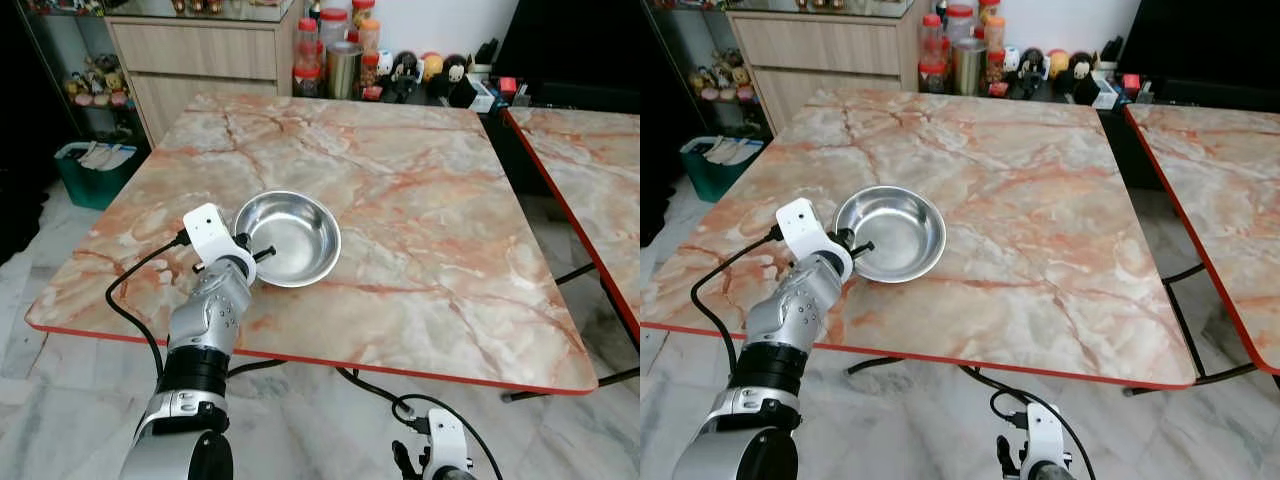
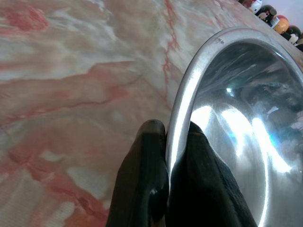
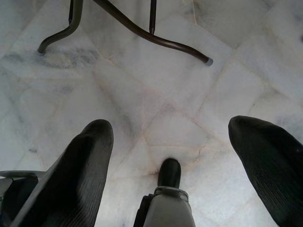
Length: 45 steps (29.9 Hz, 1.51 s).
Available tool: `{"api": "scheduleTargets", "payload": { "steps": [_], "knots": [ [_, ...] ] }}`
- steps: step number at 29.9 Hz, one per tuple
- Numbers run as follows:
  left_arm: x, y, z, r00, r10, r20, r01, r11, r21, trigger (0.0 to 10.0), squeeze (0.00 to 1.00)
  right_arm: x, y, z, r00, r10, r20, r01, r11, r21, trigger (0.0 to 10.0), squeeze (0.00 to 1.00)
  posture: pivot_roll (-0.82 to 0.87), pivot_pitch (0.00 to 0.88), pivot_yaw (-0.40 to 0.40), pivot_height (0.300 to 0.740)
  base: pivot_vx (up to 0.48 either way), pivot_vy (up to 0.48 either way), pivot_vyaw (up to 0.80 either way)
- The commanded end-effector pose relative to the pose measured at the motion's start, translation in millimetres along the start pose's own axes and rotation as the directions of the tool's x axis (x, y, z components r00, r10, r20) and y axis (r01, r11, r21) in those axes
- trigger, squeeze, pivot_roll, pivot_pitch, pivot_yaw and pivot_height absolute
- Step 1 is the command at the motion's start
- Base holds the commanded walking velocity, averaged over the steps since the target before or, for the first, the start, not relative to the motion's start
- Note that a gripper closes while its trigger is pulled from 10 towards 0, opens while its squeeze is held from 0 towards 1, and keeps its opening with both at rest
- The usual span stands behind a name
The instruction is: Setting the table
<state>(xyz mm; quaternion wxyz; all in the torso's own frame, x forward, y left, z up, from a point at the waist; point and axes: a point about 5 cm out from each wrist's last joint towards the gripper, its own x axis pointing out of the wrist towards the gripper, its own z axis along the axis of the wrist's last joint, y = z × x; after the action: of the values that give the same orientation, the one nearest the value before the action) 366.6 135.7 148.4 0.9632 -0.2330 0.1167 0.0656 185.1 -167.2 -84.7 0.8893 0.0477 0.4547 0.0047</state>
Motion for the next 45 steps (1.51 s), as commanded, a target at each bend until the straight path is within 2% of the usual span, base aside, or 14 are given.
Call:
{"api": "scheduleTargets", "payload": {
  "steps": [1,34,38,40,45],
  "knots": [
    [-1.6,-3.9,11.4,0.999,-0.01,0.053,0.011,1.0,-0.006,10.0,0.0,-0.1,-1.2,0.2,1.0,-0.003,-0.003,0.003,1.0,-0.007,10.0,0.0,0.11,0.0,-0.036,0.74,0.262,0.0,0.0],
    [-4.3,-3.4,13.9,0.997,-0.027,0.067,0.027,1.0,0.008,10.0,0.0,-0.3,-1.1,-1.4,1.0,0.006,-0.014,-0.007,1.0,-0.028,10.0,0.0,0.11,0.0,-0.035,0.74,0.265,0.0,0.0],
    [-5.4,-4.0,8.8,0.997,-0.07,0.02,0.071,0.997,-0.031,10.0,0.0,-0.2,-0.7,-1.0,1.0,0.009,-0.014,-0.009,1.0,-0.029,10.0,0.0,0.11,0.0,-0.035,0.74,0.0,0.0,0.0],
    [-6.6,-8.4,6.0,0.992,-0.123,-0.007,0.123,0.99,-0.069,10.0,0.0,-0.2,-0.6,-1.0,1.0,0.01,-0.014,-0.01,1.0,-0.029,10.0,0.0,0.11,0.0,-0.034,0.74,0.0,0.0,0.0],
    [-6.6,-15.9,2.1,0.986,-0.16,-0.052,0.156,0.985,-0.068,10.0,0.0,-0.2,-0.6,-1.1,1.0,0.011,-0.015,-0.011,1.0,-0.029,10.0,0.0,0.11,0.0,-0.034,0.74,0.0,0.0,0.0]
  ]
}}
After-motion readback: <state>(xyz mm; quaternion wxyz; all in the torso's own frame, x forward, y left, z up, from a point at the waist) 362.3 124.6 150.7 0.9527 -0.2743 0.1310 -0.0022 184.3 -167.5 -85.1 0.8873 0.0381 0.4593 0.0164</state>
